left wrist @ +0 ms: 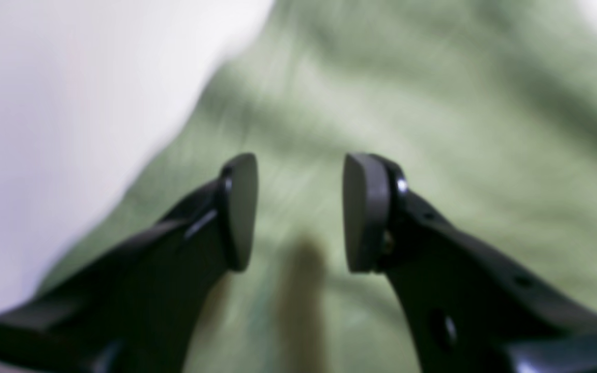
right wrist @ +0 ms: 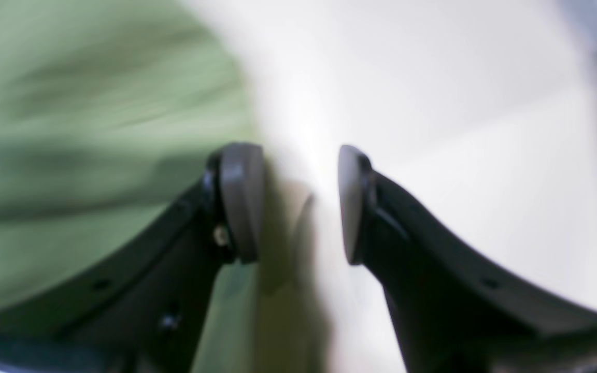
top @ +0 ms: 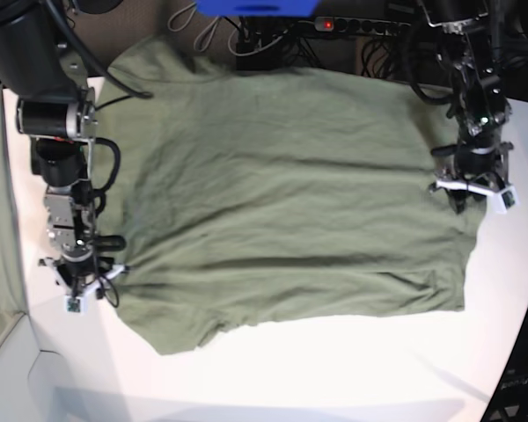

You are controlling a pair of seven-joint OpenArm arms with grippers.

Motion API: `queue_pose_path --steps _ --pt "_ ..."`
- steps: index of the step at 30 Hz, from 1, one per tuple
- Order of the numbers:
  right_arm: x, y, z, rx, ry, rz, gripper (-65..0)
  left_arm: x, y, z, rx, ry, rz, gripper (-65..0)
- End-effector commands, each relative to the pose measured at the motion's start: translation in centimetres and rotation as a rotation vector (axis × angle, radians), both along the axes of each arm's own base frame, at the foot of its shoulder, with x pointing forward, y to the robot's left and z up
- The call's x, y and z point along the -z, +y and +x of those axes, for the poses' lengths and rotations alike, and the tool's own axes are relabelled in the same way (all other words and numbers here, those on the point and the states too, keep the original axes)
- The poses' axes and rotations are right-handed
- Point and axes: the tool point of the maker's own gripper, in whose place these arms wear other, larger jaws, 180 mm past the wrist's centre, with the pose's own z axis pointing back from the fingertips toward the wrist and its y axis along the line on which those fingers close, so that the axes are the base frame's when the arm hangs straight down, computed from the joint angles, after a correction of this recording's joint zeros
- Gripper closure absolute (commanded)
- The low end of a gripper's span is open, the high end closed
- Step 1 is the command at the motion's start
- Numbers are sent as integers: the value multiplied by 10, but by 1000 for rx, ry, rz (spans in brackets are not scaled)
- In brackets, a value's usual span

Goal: Layout the t-shirt on the table in an organized manner, then fold the t-shirt properly

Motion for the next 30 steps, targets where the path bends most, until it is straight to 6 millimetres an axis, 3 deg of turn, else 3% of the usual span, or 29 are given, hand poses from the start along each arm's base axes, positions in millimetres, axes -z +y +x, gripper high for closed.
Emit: queue_pose_path --steps 1,6,10,15,20,22,25,30 --pt "-37 -6 21 15 -120 -16 -245 -19 1 1 11 -48 35 -267" --pt "-41 -19 13 22 -128 -48 -244 -52 -7 -9 38 -112 82 -267" --pt "-42 -19 -16 -8 -132 -96 -245 -46 -6 -25 47 -74 100 -267" --pt "-61 28 -51 -102 -188 -93 -241 -47 22 -41 -33 -64 119 -267" --pt "-43 94 -81 -273 -60 9 -240 -31 33 -54 -56 -10 124 -267" --pt "-30 105 -86 -299 17 33 -240 -20 34 -57 -62 16 111 -267" --pt "-18 103 -82 -296 71 69 -240 0 35 -64 -71 65 87 -267" --pt "6 87 -65 -257 150 106 -242 16 35 -69 -78 103 63 -267"
